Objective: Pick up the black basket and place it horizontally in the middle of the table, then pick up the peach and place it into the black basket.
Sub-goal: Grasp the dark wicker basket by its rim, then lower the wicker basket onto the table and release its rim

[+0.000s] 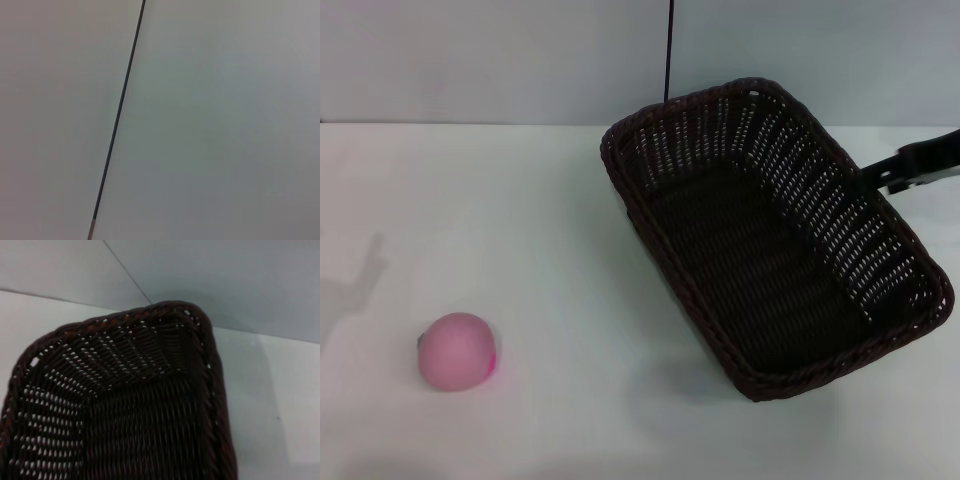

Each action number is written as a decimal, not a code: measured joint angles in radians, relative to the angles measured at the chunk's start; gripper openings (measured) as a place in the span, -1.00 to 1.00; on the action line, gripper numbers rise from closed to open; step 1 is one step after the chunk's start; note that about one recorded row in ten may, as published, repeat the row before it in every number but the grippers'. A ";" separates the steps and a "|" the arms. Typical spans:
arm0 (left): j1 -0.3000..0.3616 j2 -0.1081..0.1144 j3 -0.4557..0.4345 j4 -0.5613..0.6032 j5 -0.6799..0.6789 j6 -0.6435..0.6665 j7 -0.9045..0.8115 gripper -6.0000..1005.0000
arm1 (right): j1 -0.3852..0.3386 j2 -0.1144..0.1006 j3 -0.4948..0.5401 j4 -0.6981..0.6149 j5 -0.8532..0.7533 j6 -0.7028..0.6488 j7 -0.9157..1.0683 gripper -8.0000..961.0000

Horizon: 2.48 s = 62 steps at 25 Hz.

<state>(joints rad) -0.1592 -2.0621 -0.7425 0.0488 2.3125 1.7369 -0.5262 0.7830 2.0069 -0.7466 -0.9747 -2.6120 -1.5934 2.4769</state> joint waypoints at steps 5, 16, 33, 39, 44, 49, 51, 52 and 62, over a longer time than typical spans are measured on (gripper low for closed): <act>-0.009 0.001 0.006 0.000 0.002 0.000 0.000 0.53 | 0.005 0.027 -0.049 0.068 0.009 0.127 -0.015 0.55; -0.018 0.001 0.000 0.000 0.001 -0.008 0.000 0.51 | 0.016 0.033 -0.064 0.117 0.041 0.183 -0.048 0.54; -0.014 0.002 -0.002 0.011 -0.004 -0.008 0.000 0.49 | 0.001 0.033 -0.120 -0.074 0.062 0.005 -0.167 -0.68; 0.004 0.002 -0.005 0.006 -0.007 -0.006 0.000 0.48 | -0.008 0.025 -0.149 -0.234 0.060 -0.111 -0.400 -0.69; 0.008 -0.003 -0.002 -0.003 -0.007 -0.007 0.026 0.48 | -0.014 0.033 -0.154 -0.255 0.108 -0.148 -0.724 -0.68; 0.023 -0.007 0.003 -0.066 -0.004 -0.009 0.099 0.47 | 0.003 0.041 -0.203 -0.191 0.141 -0.137 -0.895 -0.65; 0.029 -0.007 0.003 -0.098 -0.004 -0.017 0.127 0.47 | 0.017 0.042 -0.239 -0.156 0.141 -0.121 -0.926 -0.64; 0.032 -0.007 0.003 -0.119 -0.004 -0.031 0.141 0.46 | 0.020 0.043 -0.248 -0.149 0.141 -0.114 -0.929 -0.64; 0.027 -0.010 0.007 -0.150 -0.002 -0.083 0.144 0.45 | 0.019 0.054 -0.254 -0.067 0.234 -0.078 -1.034 -0.59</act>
<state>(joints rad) -0.1325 -2.0725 -0.7359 -0.1017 2.3102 1.6543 -0.3823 0.8018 2.0605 -1.0005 -1.0420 -2.3782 -1.6710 1.4430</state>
